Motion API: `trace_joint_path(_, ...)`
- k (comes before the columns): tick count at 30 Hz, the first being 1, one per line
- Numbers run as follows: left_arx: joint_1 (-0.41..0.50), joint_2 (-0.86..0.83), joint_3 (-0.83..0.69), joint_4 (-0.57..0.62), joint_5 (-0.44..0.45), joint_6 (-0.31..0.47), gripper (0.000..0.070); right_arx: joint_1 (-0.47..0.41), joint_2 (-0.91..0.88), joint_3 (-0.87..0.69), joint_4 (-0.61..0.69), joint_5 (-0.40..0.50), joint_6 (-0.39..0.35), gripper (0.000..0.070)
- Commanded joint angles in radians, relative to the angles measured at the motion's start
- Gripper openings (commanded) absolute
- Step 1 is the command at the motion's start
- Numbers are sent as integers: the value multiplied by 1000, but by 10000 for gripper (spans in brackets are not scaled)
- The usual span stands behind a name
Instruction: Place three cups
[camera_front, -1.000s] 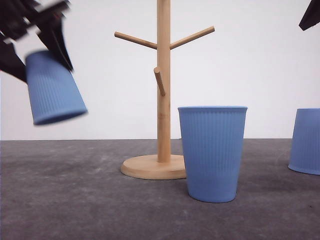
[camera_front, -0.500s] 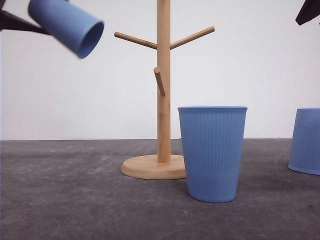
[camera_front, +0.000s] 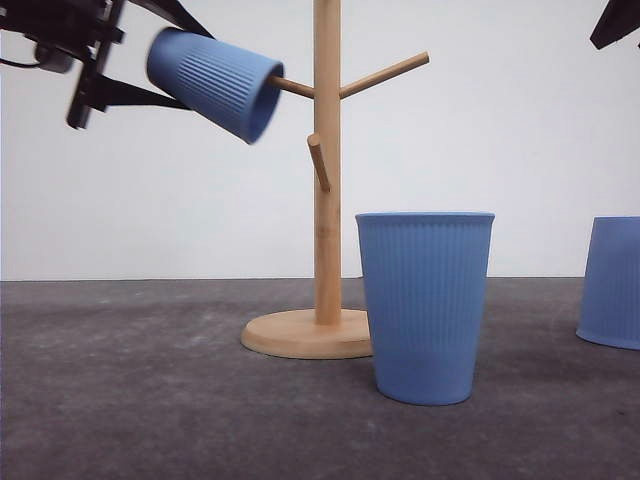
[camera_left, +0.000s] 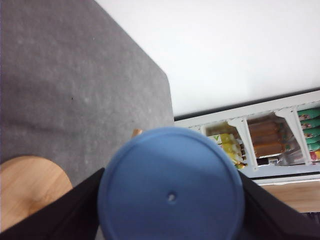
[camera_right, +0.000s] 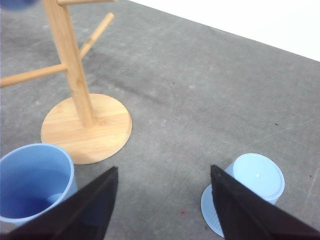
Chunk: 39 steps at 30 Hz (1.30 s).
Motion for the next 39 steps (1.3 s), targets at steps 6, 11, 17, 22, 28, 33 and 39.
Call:
trace_joint_path(6,-36,36,15,19,-24,-8,409,4,4,19,11,0,13,374)
trace_joint_path(11,-54,44,15,18,-25,-1,454,4,4,19,11,0,13,374)
trace_joint_path(17,-69,46,15,18,-25,5,563,4,4,19,11,0,13,374)
trace_joint_path(22,-70,46,15,15,-21,12,564,4,3,19,11,-1,13,374)
trace_joint_path(28,-64,45,15,-13,20,16,565,4,3,19,10,-1,13,374)
trace_joint_path(33,-62,36,15,-53,47,48,569,4,3,19,10,0,13,374)
trace_joint_path(39,-62,-6,15,-144,63,114,568,4,3,19,10,0,14,374)
